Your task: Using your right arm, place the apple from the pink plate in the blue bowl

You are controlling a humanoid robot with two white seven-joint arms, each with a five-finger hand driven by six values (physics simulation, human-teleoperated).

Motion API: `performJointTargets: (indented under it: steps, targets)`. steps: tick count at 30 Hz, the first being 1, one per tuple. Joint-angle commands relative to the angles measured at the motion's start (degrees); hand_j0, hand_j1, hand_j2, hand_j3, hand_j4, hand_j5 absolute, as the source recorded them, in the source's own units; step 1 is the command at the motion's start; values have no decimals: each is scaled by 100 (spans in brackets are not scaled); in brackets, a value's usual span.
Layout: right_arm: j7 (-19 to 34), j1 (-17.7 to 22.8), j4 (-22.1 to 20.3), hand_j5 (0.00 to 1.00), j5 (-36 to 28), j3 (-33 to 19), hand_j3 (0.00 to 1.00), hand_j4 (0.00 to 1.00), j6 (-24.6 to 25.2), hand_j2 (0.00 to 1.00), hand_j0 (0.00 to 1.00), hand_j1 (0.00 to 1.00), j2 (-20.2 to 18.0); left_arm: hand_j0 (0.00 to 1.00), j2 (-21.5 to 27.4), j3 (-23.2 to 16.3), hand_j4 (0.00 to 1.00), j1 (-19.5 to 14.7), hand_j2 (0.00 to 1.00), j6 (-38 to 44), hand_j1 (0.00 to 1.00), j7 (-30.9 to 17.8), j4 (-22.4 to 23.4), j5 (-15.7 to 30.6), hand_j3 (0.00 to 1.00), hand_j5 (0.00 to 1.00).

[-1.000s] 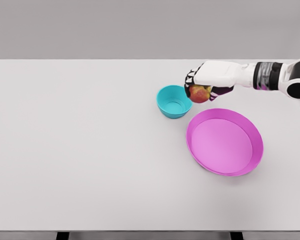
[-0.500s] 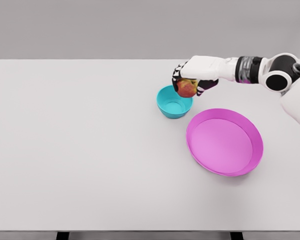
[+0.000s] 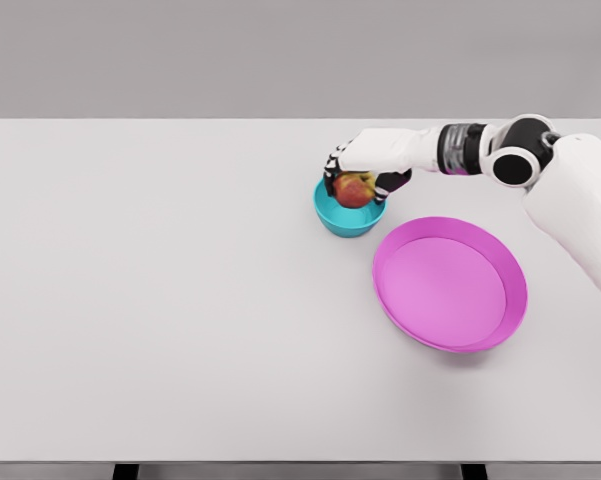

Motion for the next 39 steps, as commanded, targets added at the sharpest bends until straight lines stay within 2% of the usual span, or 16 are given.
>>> performJointTargets:
  steps: [1,7,10,14,17,19,21,23,24,26,27,29,39]
  targets:
    - [-12,0,21,100,-32,6,100,100,16,100,100,100,19,100,0,0,100,0,100,1,100,-2,0,-1,100,100]
    - [-4,-9,3,100,-32,-20,100,100,16,100,100,100,10,100,0,0,100,0,100,1,100,-2,0,-1,100,100]
    - [-3,-88,-207,100,-84,-187,100,100,16,100,100,100,-130,100,0,0,100,0,100,1,100,-2,0,-1,100,100]
    - [-3,123,-858,100,-155,-890,100,100,16,100,100,100,-842,100,0,0,100,0,100,1,100,-2,0,-1,100,100]
    - [-3,641,-972,100,-471,-1576,100,100,16,100,100,100,-1220,100,0,0,100,0,100,1,100,7,0,-1,100,100]
    - [-3,782,-964,100,-515,-1804,100,100,16,100,100,100,-1396,100,0,0,100,0,100,1,100,-2,0,-1,100,100]
    - [42,1081,-955,100,-612,-2182,100,100,16,100,100,100,-1396,100,0,0,100,0,100,1,100,-2,0,-1,100,100]
    - [42,1695,-1069,100,-673,-2937,100,100,16,100,100,100,-1238,100,0,0,100,0,100,1,100,7,0,-1,100,100]
    - [42,2170,-1314,100,-709,-3535,100,100,16,100,100,100,-966,100,0,0,100,0,100,1,100,7,0,-1,100,100]
    - [42,2733,-1877,100,-717,-4414,100,100,16,100,100,100,-483,100,0,0,100,0,100,1,100,7,0,-1,100,100]
    - [42,3040,-2167,100,-708,-4678,100,100,16,100,100,100,-412,100,0,0,100,0,100,1,100,-2,0,-1,100,100]
    - [42,3217,-2352,100,-717,-4749,100,100,16,100,100,100,-421,100,0,0,100,0,100,1,100,-2,0,-1,100,100]
    - [42,3691,-2370,100,-708,-4828,100,100,16,100,100,100,-456,100,0,0,100,0,100,1,100,-2,0,-1,100,100]
